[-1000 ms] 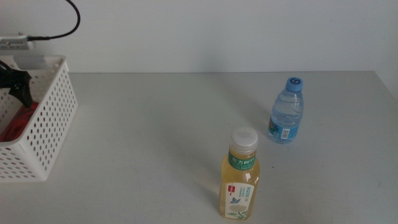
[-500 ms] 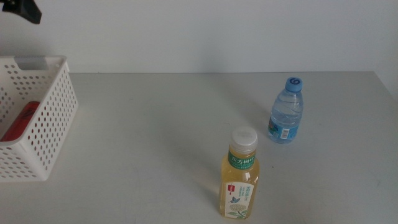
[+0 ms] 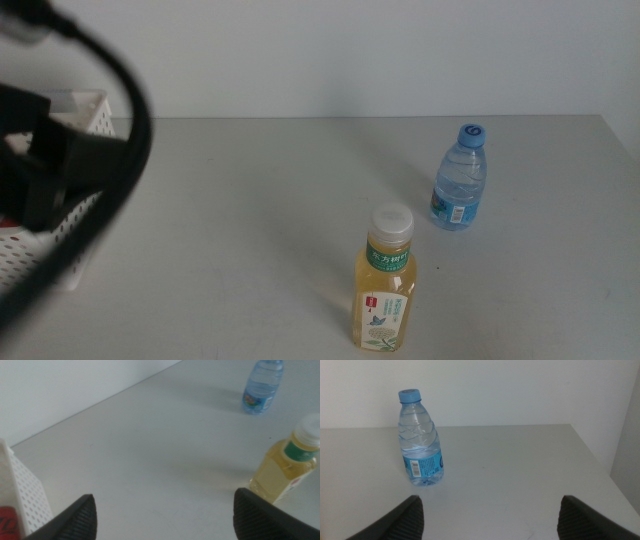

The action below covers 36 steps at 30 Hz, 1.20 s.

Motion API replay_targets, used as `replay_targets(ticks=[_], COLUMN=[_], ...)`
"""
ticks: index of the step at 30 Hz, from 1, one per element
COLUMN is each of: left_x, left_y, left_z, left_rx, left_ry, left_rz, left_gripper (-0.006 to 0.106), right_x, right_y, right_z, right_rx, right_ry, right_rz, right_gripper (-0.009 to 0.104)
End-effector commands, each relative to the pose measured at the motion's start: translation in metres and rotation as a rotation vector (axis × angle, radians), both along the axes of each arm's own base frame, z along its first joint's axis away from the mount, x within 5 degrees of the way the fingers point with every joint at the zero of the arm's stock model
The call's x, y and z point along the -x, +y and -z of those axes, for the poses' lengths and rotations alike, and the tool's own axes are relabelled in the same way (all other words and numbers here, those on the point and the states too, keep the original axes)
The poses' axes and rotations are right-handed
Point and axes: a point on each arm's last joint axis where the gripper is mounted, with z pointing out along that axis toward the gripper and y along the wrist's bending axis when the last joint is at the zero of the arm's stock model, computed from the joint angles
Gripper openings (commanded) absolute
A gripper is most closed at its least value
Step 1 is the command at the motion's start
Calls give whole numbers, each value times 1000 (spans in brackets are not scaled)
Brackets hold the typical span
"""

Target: Use arms to grab the bottles and put them into the dustbin to the left of the table.

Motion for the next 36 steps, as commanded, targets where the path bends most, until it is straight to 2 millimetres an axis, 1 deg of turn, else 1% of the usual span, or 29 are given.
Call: replay_targets(ticks=[1,3,7,10,12,16,19,23,27,33,36], left_x=[29,51,83,96,100,101,101,99,92,75,71], left_y=[2,5,10,13,13,11,10,9,6,-1,-1], left_z=[3,22,54,72,78,86,88,85,86,124,140], left_rx=[96,125,151,161,166,162,174,219,236,342,316], left_ry=[-174,-207,-231,-232,-240,-235,-235,-277,-383,-378,-387], left_rz=[26,70,167,227,259,306,308,295,280,200,178], left_gripper=[94,94,94,94,94,94,94,94,94,94,94], right_x=[2,2,2,2,2,2,2,2,2,2,2], right_y=[0,0,0,0,0,0,0,0,0,0,0], right_z=[-12,-12,-12,-12,-12,-12,-12,-12,-12,-12,-12], right_rx=[16,16,16,16,16,16,16,16,16,16,16], right_ry=[-110,-110,-110,-110,-110,-110,-110,-110,-110,-110,-110], right_rz=[-4,-4,-4,-4,-4,-4,-4,-4,-4,-4,-4], right_gripper=[94,94,94,94,94,94,94,94,94,94,94])
